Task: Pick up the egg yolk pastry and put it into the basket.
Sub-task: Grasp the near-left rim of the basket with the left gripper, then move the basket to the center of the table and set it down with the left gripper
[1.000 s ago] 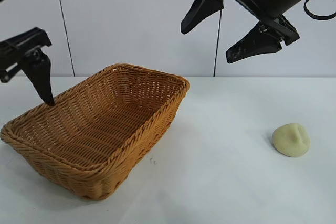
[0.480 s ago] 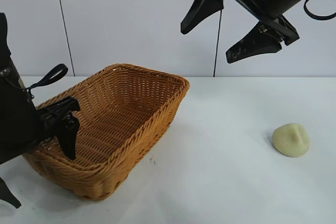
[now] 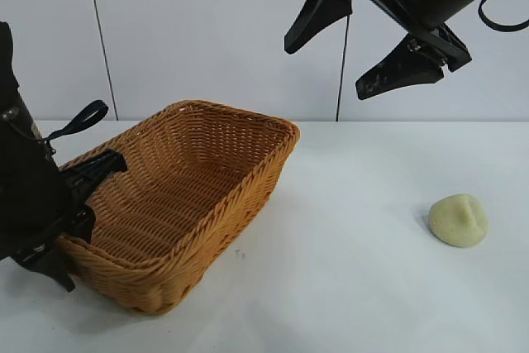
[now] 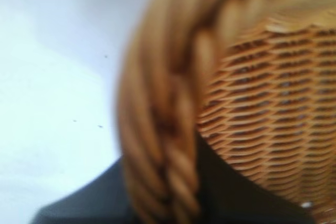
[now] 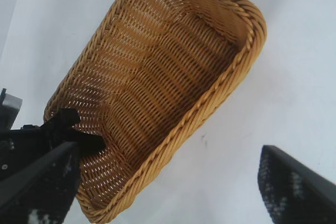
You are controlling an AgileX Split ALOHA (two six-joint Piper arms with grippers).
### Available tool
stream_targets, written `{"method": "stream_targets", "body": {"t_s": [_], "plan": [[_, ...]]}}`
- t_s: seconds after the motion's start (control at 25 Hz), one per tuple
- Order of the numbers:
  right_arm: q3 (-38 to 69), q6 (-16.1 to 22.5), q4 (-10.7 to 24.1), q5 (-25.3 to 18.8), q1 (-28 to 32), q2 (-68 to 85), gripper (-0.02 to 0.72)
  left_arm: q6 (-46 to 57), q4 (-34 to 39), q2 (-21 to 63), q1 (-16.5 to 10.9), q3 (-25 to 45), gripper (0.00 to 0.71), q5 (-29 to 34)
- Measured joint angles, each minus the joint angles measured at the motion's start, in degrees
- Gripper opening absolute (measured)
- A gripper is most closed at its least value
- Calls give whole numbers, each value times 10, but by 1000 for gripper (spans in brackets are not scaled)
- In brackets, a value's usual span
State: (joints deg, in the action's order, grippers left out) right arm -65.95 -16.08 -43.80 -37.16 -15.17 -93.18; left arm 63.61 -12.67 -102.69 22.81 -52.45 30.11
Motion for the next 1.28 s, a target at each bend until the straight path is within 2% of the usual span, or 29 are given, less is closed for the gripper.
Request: {"method": "stream_targets", "body": {"t_s": [0.12, 0.28, 0.4, 0.52, 0.64, 0.88, 1.28], "plan": [[0, 0, 0, 0, 0, 0, 633, -151, -46, -5, -42, -51, 141, 60], [0, 0, 0, -1, 0, 0, 633, -319, -87, -21, -112, -131, 141, 131], [0, 0, 0, -1, 0, 0, 633, -414, -73, -47, -134, -192, 141, 194], [0, 0, 0, -1, 0, 0, 633, -471, -45, -78, -133, -245, 141, 251], [0, 0, 0, -1, 0, 0, 633, -508, -30, -103, -118, -281, 141, 271], [0, 0, 0, -2, 0, 0, 633, -534, -39, -136, -77, -322, 141, 275], [0, 0, 0, -2, 0, 0, 633, -568, -68, -183, -75, -322, 141, 253]]}}
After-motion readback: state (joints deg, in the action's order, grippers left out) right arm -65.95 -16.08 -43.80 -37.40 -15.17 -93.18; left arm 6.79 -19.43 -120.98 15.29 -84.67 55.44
